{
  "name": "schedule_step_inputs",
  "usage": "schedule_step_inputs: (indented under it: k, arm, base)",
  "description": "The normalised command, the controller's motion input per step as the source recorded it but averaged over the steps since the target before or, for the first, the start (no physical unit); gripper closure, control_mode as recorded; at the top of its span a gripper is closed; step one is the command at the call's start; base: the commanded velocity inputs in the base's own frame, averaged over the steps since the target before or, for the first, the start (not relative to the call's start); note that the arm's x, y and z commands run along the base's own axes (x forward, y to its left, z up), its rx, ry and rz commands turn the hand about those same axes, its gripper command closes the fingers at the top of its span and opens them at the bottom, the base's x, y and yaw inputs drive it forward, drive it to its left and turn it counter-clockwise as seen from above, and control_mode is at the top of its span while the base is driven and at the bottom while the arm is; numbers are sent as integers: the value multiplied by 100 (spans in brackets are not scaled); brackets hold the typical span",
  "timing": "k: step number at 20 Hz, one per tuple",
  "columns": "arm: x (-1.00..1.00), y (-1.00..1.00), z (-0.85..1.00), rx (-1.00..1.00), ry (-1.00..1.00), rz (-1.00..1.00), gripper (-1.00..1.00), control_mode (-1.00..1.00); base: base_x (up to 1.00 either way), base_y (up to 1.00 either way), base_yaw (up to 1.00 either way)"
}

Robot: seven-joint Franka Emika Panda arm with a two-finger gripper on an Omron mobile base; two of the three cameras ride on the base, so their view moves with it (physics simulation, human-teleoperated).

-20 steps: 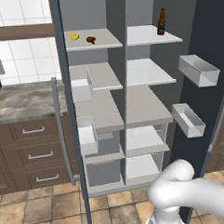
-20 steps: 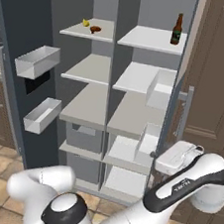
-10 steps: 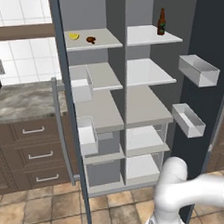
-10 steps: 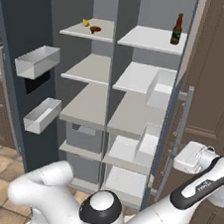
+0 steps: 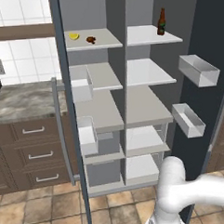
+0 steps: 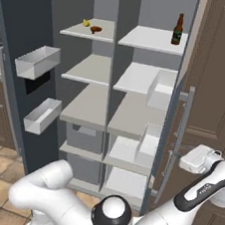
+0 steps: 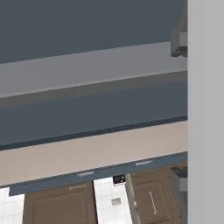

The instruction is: There's a chicken drumstick in the fridge that needs to be moved to the freezer for freezing. Pick up the chicken drumstick from the fridge, place it on any shelf in the freezer, and close the fridge and freezer doors when done.

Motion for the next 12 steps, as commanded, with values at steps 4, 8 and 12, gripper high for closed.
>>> schedule_step_inputs:
  k: [4,8,12]
  arm:
    - [22,1,-8,0,-8,-17,-100,-100]
    - [11,6,-5,0,-5,3,-100,-100]
    - [57,0,-24,0,0,12,-100,-100]
  base:
    - [0,0,0]
    - [0,0,0]
    - [0,0,0]
